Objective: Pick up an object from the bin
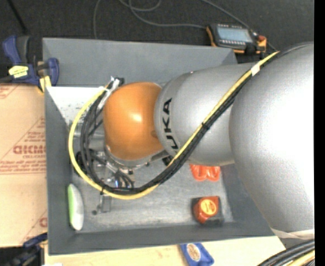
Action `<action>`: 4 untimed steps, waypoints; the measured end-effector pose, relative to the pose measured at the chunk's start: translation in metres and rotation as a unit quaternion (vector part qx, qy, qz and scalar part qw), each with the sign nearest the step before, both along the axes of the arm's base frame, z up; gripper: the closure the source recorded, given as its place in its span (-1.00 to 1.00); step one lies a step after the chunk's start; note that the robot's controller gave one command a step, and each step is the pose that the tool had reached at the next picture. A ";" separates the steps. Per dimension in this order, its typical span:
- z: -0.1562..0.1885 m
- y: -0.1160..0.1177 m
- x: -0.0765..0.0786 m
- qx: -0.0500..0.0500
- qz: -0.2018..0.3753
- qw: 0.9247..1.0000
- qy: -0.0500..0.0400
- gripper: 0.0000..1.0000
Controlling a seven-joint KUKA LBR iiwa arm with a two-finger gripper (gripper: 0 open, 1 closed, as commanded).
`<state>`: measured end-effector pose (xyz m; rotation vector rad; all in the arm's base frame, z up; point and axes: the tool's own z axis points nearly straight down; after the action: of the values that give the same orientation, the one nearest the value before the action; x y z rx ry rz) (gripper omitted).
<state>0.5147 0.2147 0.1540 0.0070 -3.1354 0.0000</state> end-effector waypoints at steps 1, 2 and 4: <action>0.005 -0.001 0.002 0.001 -0.002 1.000 -0.004 -1.00; 0.008 -0.022 0.043 0.001 0.021 1.000 -0.004 -1.00; -0.012 -0.015 0.067 0.000 0.025 1.000 -0.006 -1.00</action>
Offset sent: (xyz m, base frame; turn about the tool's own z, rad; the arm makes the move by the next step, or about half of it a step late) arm 0.0595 -0.0327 0.0087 -0.0586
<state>0.5819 0.1995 0.1416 0.0862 -3.1462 -0.0005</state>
